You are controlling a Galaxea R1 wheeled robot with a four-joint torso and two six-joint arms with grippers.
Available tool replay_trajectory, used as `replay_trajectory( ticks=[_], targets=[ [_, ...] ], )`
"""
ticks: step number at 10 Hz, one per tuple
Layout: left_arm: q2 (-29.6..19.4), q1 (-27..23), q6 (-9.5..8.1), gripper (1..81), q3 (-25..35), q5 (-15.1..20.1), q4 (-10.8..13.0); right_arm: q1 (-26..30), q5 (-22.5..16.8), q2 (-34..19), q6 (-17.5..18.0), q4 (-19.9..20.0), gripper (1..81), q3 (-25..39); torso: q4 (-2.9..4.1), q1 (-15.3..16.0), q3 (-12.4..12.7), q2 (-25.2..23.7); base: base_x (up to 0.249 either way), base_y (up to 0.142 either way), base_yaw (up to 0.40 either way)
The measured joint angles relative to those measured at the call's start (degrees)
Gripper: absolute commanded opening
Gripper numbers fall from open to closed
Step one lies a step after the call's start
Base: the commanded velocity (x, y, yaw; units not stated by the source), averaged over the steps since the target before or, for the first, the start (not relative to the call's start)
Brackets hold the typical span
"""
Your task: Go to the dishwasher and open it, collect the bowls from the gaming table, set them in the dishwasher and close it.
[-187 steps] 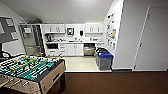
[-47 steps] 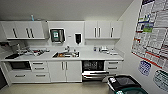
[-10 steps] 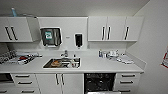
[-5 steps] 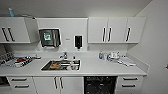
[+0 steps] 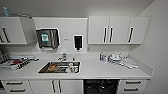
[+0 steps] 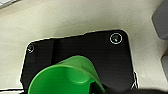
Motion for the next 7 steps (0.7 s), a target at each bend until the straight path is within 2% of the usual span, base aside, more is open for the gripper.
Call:
replay_trajectory(
  ticks=[7],
  targets=[
    [0.00,-0.05,0.00,1.0,0.00,0.00,0.00,0.04,0.02,0.00,0.00,-0.01,1.0,0.00,0.00,0.00,0.00,0.00,0.152,0.000,0.000]
  ],
)
